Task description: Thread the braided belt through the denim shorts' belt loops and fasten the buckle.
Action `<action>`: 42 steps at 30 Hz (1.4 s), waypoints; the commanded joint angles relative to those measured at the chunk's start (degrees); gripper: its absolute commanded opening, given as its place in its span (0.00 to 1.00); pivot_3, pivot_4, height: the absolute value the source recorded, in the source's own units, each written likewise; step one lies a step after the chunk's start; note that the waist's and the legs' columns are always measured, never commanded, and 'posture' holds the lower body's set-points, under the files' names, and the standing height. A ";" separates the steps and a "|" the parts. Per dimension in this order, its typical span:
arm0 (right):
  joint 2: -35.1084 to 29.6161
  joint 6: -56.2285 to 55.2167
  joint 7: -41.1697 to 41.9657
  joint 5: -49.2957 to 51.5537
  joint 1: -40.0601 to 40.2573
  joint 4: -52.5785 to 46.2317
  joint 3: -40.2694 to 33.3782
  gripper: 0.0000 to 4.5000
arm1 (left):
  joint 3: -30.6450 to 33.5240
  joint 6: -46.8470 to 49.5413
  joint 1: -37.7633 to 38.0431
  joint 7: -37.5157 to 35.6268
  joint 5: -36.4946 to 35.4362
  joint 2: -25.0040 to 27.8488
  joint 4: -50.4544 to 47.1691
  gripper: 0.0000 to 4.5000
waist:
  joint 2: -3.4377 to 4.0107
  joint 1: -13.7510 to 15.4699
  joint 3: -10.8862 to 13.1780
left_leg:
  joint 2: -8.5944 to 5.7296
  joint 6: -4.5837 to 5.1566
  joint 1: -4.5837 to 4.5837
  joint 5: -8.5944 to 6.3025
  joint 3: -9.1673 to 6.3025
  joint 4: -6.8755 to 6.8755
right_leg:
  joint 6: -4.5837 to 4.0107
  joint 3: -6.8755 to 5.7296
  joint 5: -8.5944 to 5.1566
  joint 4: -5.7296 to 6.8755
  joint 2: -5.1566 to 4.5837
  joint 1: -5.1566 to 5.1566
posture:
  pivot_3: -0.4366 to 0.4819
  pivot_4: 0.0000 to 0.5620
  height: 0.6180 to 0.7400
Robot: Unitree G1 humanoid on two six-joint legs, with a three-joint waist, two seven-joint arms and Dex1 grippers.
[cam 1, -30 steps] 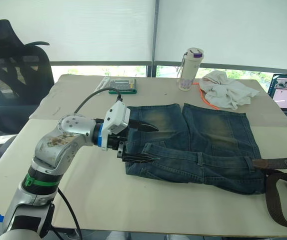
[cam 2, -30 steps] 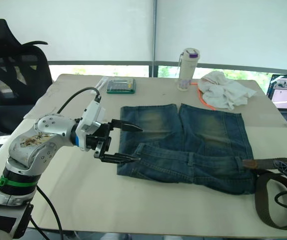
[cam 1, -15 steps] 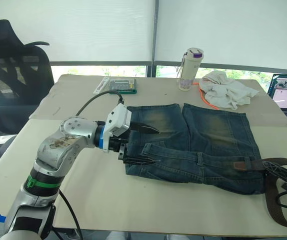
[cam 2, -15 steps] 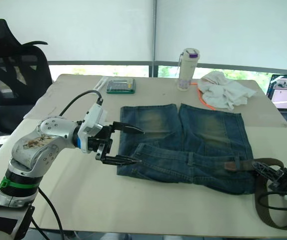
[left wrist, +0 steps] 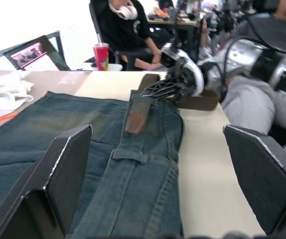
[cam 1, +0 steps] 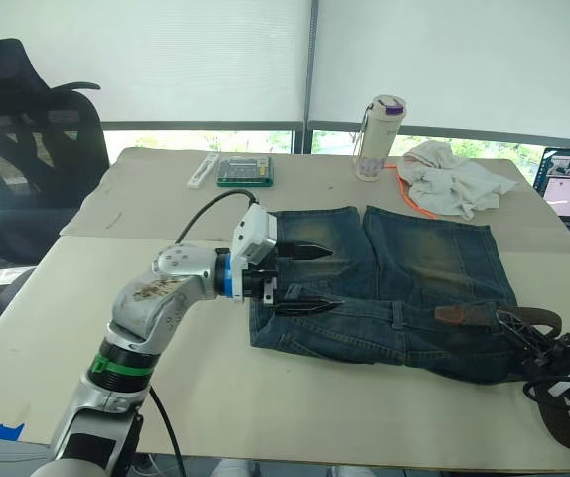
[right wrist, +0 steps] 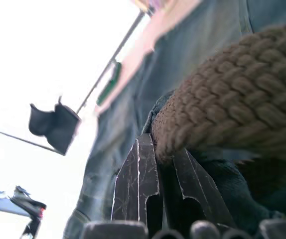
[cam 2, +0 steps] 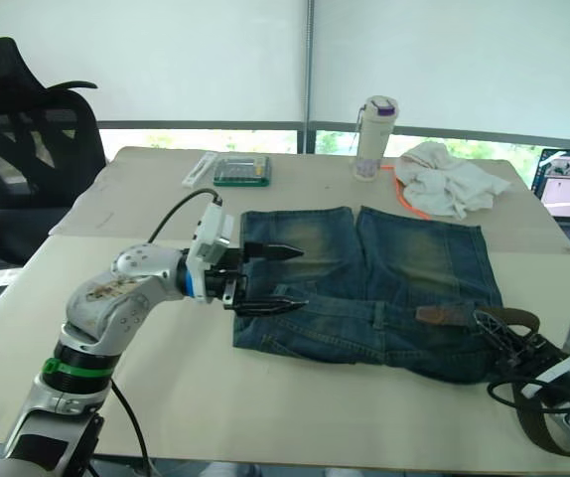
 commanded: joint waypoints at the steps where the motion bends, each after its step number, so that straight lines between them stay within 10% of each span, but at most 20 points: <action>1: 2.23 3.15 -1.18 9.47 1.26 -5.99 -2.14 0.00 | -1.97 0.80 0.73 3.88 -0.21 -5.92 2.46 0.99 | 0.00 0.01 0.00 | 0.01 0.00 0.00 0.00 -0.01 0.00 | 0.00 -0.01 0.00 0.00 0.00 0.00 | 0.48 0.27 1.00; 13: 4.82 2.25 -3.50 18.96 2.32 -6.24 -0.77 0.00 | 3.56 10.72 -8.48 16.75 -6.87 -34.96 31.43 0.99 | 0.02 -0.57 -0.01 | -0.37 0.02 -0.10 0.00 -0.13 0.06 | 0.08 0.02 0.00 -0.06 -0.07 -0.01 | 0.48 0.27 1.00; 22: 4.96 1.93 -1.56 23.27 5.87 -9.64 1.12 0.00 | 2.30 10.82 -11.03 18.40 -5.45 -38.47 39.25 0.99 | 0.05 -1.04 -0.02 | -0.50 0.03 -0.17 -0.01 -0.29 0.01 | 0.10 0.07 -0.01 0.00 -0.11 -0.10 | 0.48 0.27 1.00; 42: 9.22 -6.42 -7.77 25.06 3.00 -17.37 9.57 0.00 | 2.08 18.50 -3.88 14.48 -14.30 -33.99 24.74 0.99 | 0.08 -1.06 -0.04 | -0.52 0.03 -0.19 0.00 -0.39 0.01 | 0.12 0.07 -0.03 0.02 -0.12 -0.09 | 0.48 0.27 1.00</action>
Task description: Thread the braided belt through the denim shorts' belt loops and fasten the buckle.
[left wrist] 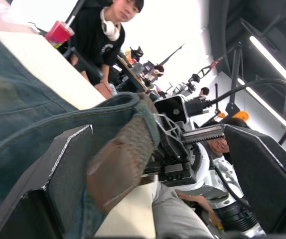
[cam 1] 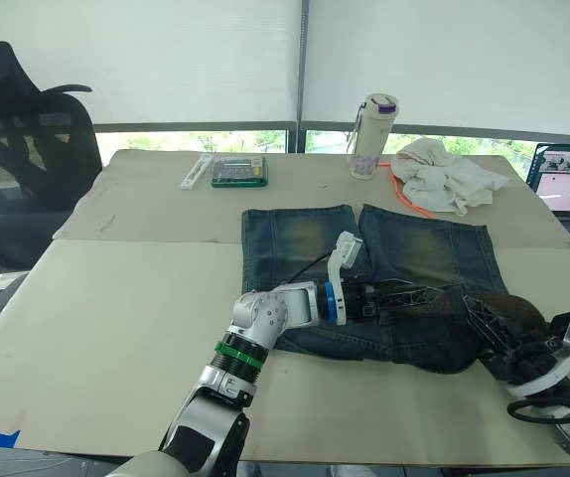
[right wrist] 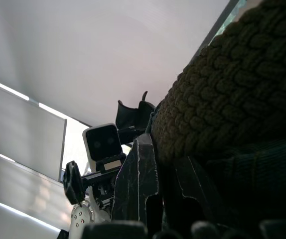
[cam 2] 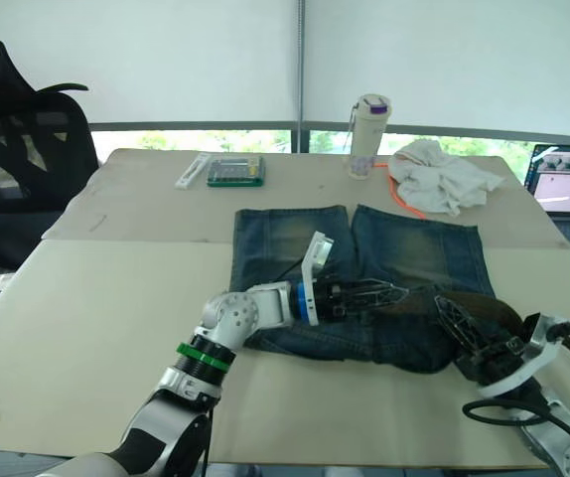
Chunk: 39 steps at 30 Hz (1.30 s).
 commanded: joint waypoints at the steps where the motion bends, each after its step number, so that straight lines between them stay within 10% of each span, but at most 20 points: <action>1: -0.17 -1.46 -0.29 3.98 -0.88 -3.39 0.41 0.00 | 0.64 1.29 2.15 0.29 -1.83 -3.19 -2.76 0.99 | 0.00 0.04 0.00 | 0.00 0.00 0.00 0.00 0.00 0.00 | 0.00 0.00 0.00 0.00 0.00 0.00 | 0.48 0.27 1.00; 27: -0.36 -5.27 -1.35 8.30 0.90 -6.36 3.65 0.00 | 1.61 -1.91 2.69 2.70 -1.20 -5.11 -1.01 0.99 | -0.01 0.06 0.00 | -0.02 0.00 -0.01 0.00 -0.02 0.01 | 0.00 -0.02 0.00 -0.01 -0.01 0.01 | 0.48 0.27 1.00; 39: -1.46 -5.70 -0.49 6.69 1.66 -5.82 3.73 0.08 | 2.11 -2.89 2.56 2.92 -1.26 -5.55 -0.56 0.14 | -0.01 0.07 0.00 | -0.02 0.00 -0.02 0.00 -0.03 0.01 | 0.00 -0.02 0.00 -0.02 -0.01 0.01 | 0.48 0.27 1.00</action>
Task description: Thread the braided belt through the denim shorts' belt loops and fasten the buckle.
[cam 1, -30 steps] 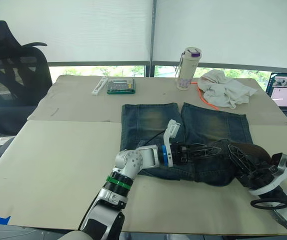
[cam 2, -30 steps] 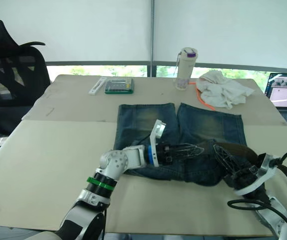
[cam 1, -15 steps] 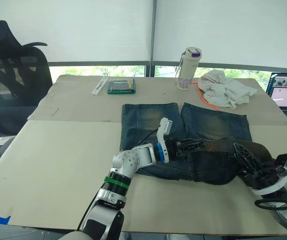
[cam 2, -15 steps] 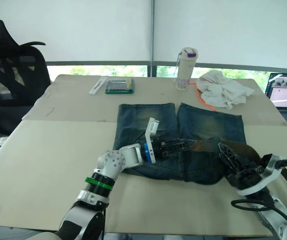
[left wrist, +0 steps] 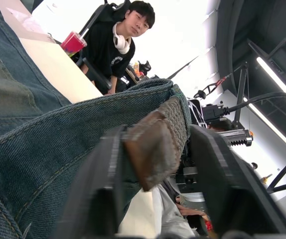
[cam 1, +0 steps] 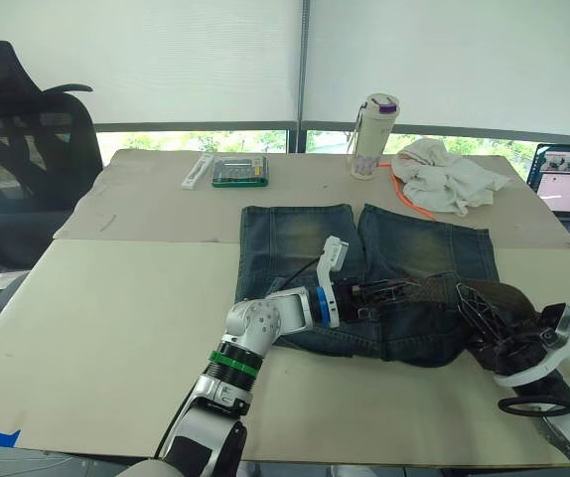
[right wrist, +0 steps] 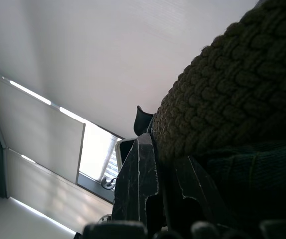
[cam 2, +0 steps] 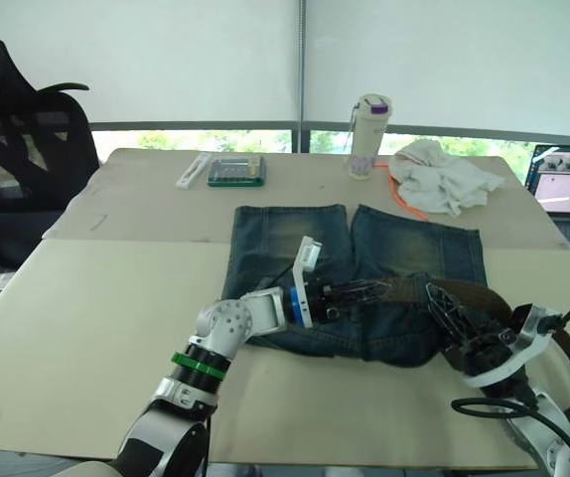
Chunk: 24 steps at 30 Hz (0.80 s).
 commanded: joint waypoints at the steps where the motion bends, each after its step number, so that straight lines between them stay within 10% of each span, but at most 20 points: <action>1: -1.43 -0.92 2.37 0.31 0.43 -1.87 -0.65 0.18 | 0.39 -1.48 0.08 -0.39 -1.07 -5.43 -1.23 0.06 | 0.00 0.01 0.00 | 0.00 0.00 0.00 0.00 0.00 0.00 | 0.00 0.00 0.00 0.00 0.00 0.00 | 0.48 0.27 1.00; 12: -7.75 -2.80 7.33 -3.83 13.05 0.44 -11.46 0.99 | -1.75 -5.10 -0.87 3.27 5.48 -3.76 4.28 0.00 | -0.03 0.73 0.02 | -0.08 0.00 -0.04 0.00 -0.06 0.01 | 0.03 0.02 -0.01 -0.11 -0.01 0.07 | 0.48 0.27 1.00; 24: -4.84 -5.65 0.30 -6.16 12.84 -18.20 0.97 0.99 | -1.06 -2.31 -1.04 2.06 7.66 -1.93 6.22 0.00 | -0.06 0.06 0.03 | -0.10 0.01 0.03 0.01 -0.36 0.00 | 0.04 0.07 -0.03 0.00 0.09 0.08 | 0.48 0.27 1.00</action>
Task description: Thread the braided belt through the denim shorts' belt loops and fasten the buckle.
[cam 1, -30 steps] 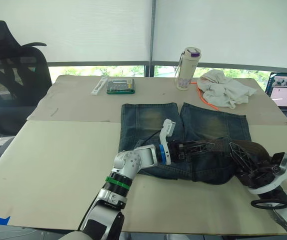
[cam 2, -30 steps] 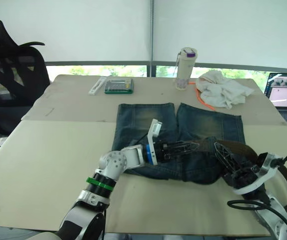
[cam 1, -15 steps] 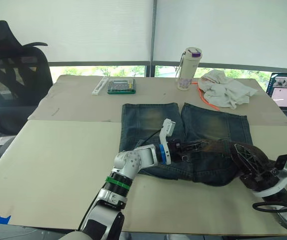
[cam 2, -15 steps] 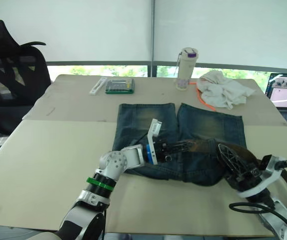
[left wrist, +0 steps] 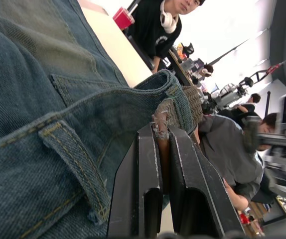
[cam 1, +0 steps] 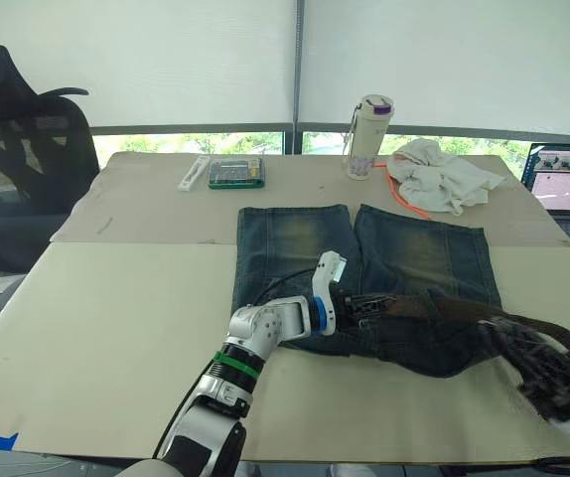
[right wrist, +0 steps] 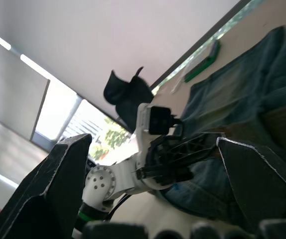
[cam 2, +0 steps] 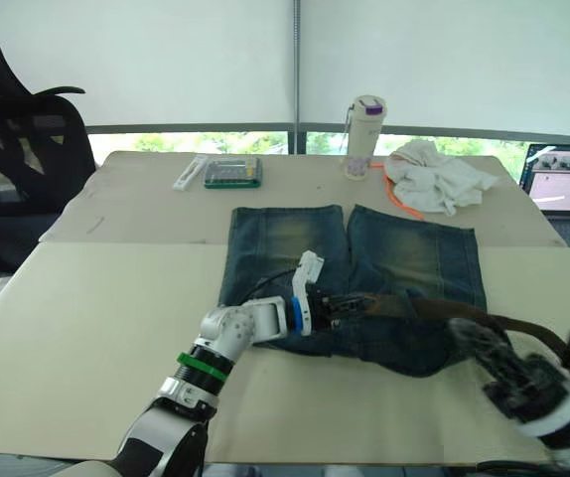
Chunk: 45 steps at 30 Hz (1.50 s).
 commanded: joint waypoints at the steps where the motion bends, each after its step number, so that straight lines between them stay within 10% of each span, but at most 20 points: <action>1: 2.06 -3.75 -3.47 -5.08 -2.04 -2.38 4.23 0.99 | 0.45 0.29 -1.03 -0.57 0.02 -2.95 -0.16 0.00 | 0.06 0.39 -0.03 | -0.01 0.00 -0.03 0.00 -0.01 0.00 | 0.00 -0.01 0.00 -0.02 -0.02 -0.01 | 0.48 0.27 1.00; 17: -6.06 -7.28 7.97 -21.98 3.23 0.21 4.65 0.99 | -2.79 -13.17 -5.97 -2.79 4.06 -11.06 6.89 0.00 | 0.00 1.47 -0.01 | -0.12 0.02 -0.12 0.01 -0.06 0.07 | 0.07 -0.02 0.00 -0.11 -0.10 0.02 | 0.48 0.27 1.00; 29: 2.91 -19.30 -3.60 -42.77 -7.43 7.36 11.95 0.99 | -4.90 -12.06 -5.62 -2.39 2.26 -11.29 1.24 0.00 | 0.02 0.95 -0.02 | -0.10 0.00 -0.08 0.02 -0.07 0.06 | 0.06 0.00 0.01 -0.01 -0.10 -0.01 | 0.48 0.27 1.00; 45: 14.57 -20.07 -20.45 -21.58 -14.24 14.50 -5.30 0.99 | -2.52 -12.58 -4.34 1.19 2.22 -6.51 -0.39 0.00 | 0.08 1.22 -0.05 | -0.07 0.01 -0.07 0.05 -0.07 0.05 | 0.06 0.01 0.01 0.04 -0.17 -0.02 | 0.48 0.27 1.00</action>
